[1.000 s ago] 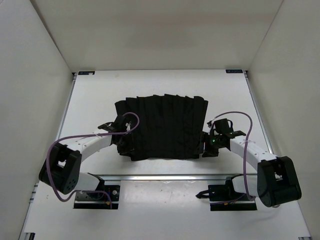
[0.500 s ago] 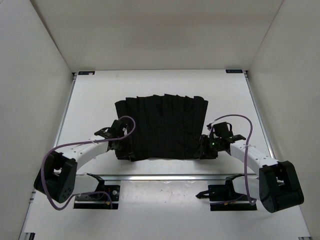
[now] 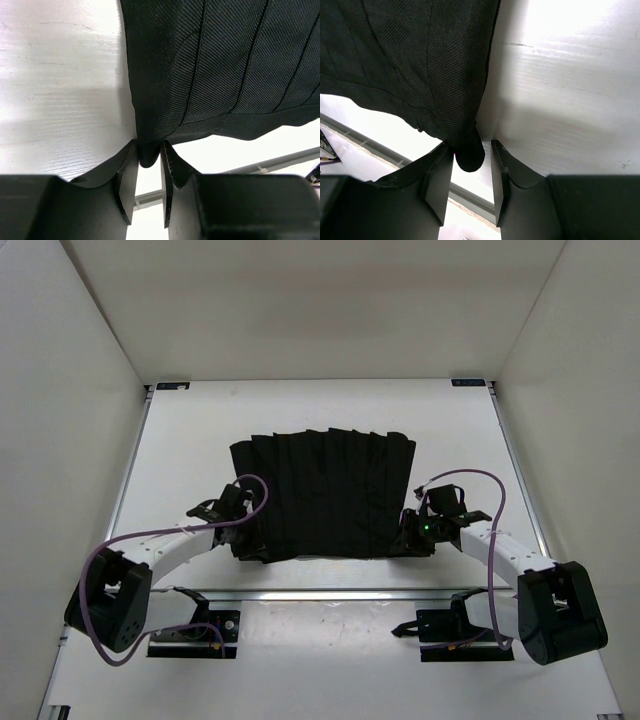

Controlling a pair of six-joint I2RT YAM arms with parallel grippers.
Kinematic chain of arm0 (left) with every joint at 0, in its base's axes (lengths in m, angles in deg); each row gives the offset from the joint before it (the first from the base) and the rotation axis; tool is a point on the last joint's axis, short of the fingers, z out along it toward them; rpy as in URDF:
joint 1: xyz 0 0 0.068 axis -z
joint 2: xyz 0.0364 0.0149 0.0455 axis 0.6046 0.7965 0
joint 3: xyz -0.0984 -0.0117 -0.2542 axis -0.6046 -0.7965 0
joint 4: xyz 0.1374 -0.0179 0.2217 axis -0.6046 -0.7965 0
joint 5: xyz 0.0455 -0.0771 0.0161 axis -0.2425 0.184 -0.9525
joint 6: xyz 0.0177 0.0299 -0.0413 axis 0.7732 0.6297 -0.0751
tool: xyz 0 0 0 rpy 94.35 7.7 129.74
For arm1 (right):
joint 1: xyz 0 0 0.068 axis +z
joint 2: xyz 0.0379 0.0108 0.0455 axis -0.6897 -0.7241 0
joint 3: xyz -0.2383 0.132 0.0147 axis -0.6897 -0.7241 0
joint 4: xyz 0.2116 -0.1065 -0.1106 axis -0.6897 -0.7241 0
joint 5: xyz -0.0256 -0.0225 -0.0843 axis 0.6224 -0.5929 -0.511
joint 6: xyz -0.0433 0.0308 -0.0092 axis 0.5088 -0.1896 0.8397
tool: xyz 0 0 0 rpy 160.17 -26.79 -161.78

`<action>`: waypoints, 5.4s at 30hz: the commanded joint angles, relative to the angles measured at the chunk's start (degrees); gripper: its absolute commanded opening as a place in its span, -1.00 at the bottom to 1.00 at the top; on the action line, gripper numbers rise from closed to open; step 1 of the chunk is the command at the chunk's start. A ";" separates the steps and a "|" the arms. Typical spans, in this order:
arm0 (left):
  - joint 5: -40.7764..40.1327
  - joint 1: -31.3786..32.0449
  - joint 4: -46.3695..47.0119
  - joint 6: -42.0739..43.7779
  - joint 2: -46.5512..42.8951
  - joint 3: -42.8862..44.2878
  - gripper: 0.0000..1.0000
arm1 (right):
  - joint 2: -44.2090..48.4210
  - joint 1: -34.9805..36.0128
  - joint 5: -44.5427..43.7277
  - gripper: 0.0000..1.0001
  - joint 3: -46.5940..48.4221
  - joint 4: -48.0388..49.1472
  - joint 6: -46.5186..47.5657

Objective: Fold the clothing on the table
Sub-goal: Fold the skirt

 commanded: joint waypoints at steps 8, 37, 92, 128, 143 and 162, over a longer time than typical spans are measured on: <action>0.69 0.06 3.47 -2.35 -2.78 -3.42 -0.61 | 0.30 0.00 1.37 -0.46 -0.92 4.04 -0.52; 1.55 -9.42 -5.03 15.92 19.43 53.70 -1.00 | -14.44 -9.83 -2.23 -0.99 44.21 -2.98 10.99; -11.18 -4.61 -2.58 18.92 5.68 42.21 -1.00 | -5.34 -5.54 -8.10 -1.00 43.12 -0.43 14.77; -0.54 -10.66 -11.37 19.36 28.76 52.10 -1.00 | -20.94 -9.23 8.67 -1.00 38.78 3.17 7.30; -0.89 -11.63 -10.50 20.77 34.67 58.00 0.93 | -27.39 -9.93 8.84 0.67 42.67 4.91 9.76; 1.74 -10.67 4.88 17.52 27.37 38.85 0.45 | -30.11 -9.23 1.46 0.69 39.06 6.76 21.54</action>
